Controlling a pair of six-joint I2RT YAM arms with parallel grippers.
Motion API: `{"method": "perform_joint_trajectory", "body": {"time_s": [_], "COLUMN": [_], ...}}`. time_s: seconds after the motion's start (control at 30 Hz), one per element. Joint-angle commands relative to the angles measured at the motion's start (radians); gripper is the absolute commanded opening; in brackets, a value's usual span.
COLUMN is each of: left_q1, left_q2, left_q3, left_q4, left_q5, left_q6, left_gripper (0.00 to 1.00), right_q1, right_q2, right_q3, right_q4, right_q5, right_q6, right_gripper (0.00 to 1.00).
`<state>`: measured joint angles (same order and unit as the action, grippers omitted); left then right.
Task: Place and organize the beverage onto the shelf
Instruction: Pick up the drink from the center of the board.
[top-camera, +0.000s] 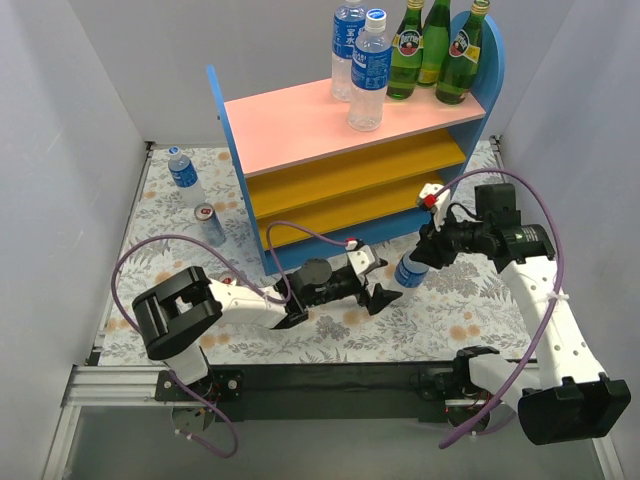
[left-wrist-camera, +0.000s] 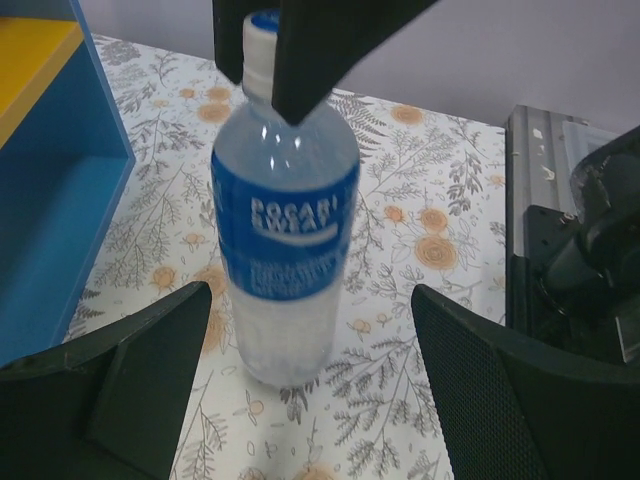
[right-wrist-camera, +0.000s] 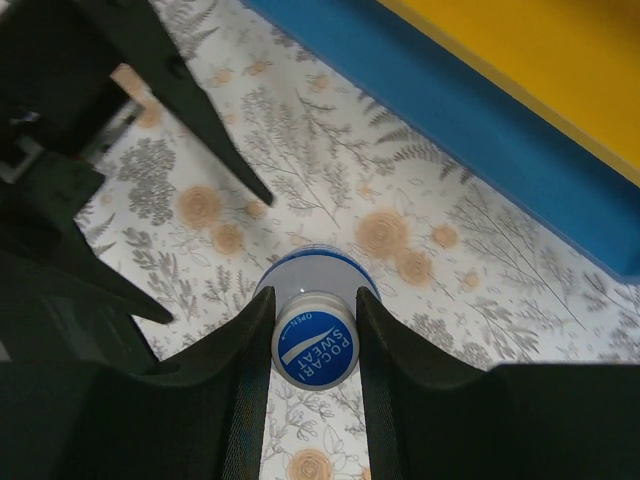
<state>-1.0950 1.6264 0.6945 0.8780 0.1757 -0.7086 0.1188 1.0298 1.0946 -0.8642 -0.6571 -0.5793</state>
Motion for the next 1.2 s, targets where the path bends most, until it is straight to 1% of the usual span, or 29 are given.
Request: {"method": "perform_joint_trajectory", "body": {"time_s": [0.0, 0.1, 0.23, 0.33, 0.53, 0.63, 0.67, 0.7, 0.73, 0.77, 0.8, 0.83, 0.9, 0.93, 0.97, 1.0, 1.03, 1.07, 1.1, 1.13, 1.17], "left_q1": [-0.002, -0.002, -0.002, -0.002, -0.002, -0.002, -0.003, -0.002, -0.002, -0.002, -0.002, -0.002, -0.003, -0.002, -0.003, -0.003, -0.005, -0.009, -0.011, -0.012, -0.017], "left_q2": [0.027, 0.065, 0.11, 0.147, 0.197, 0.205, 0.204, 0.196, 0.191, 0.184, 0.165, 0.152, 0.126, 0.093, 0.076, 0.057, 0.037, -0.009, -0.034, -0.058, -0.116], "left_q3": [0.069, 0.105, 0.14, 0.174, 0.229, 0.249, 0.25, 0.255, 0.255, 0.252, 0.238, 0.229, 0.197, 0.188, 0.18, 0.171, 0.151, 0.14, 0.125, 0.113, 0.09], "left_q4": [0.061, 0.042, 0.007, -0.008, -0.016, -0.025, -0.028, -0.048, -0.057, -0.065, -0.063, -0.062, -0.056, -0.06, -0.082, -0.097, -0.112, -0.138, -0.154, -0.168, -0.203], "left_q5": [-0.041, -0.061, -0.048, -0.045, -0.093, -0.082, -0.073, -0.065, -0.052, -0.048, -0.044, -0.041, -0.032, -0.028, -0.024, -0.019, -0.019, -0.021, -0.027, -0.031, -0.033], "left_q6": [0.026, 0.043, 0.06, 0.069, 0.093, 0.093, 0.093, 0.093, 0.093, 0.09, 0.086, 0.078, 0.064, 0.058, 0.049, 0.044, 0.041, 0.04, 0.038, 0.038, 0.04], "left_gripper": [0.8, 0.8, 0.8, 0.8, 0.8, 0.78, 0.68, 0.6, 0.47, 0.24, 0.07, 0.0, 0.0, 0.0, 0.0, 0.0, 0.0, 0.0, 0.0, 0.0, 0.0], "right_q1": [0.067, 0.087, 0.108, 0.119, 0.124, 0.127, 0.127, 0.128, 0.127, 0.128, 0.128, 0.128, 0.127, 0.127, 0.128, 0.127, 0.127, 0.127, 0.127, 0.125, 0.125], "right_q2": [0.012, 0.03, 0.036, 0.032, 0.004, -0.007, -0.011, -0.013, -0.016, -0.019, -0.02, -0.025, -0.025, -0.028, -0.03, -0.036, -0.048, -0.053, -0.059, -0.068, -0.073], "right_q3": [0.097, 0.135, 0.154, 0.149, 0.131, 0.116, 0.113, 0.111, 0.111, 0.113, 0.111, 0.111, 0.11, 0.111, 0.114, 0.122, 0.126, 0.134, 0.146, 0.169, 0.186], "right_q4": [0.077, 0.073, 0.074, 0.074, 0.073, 0.074, 0.076, 0.077, 0.079, 0.08, 0.08, 0.08, 0.082, 0.08, 0.076, 0.077, 0.077, 0.076, 0.076, 0.076, 0.077], "right_q5": [-0.084, -0.104, -0.122, -0.151, -0.165, -0.162, -0.153, -0.148, -0.139, -0.134, -0.131, -0.133, -0.131, -0.137, -0.139, -0.139, -0.138, -0.134, -0.128, -0.107, -0.09], "right_q6": [0.022, 0.021, 0.016, 0.015, 0.009, 0.004, 0.003, 0.002, 0.001, 0.001, 0.001, 0.004, 0.015, 0.016, 0.021, 0.021, 0.022, 0.024, 0.025, 0.027, 0.027], "right_gripper": [0.01, 0.01, 0.01, 0.01, 0.01, 0.01, 0.01, 0.01, 0.01, 0.01, 0.01, 0.01, 0.01, 0.04, 0.14, 0.39, 0.56, 0.7, 0.88, 0.93, 0.97]}}
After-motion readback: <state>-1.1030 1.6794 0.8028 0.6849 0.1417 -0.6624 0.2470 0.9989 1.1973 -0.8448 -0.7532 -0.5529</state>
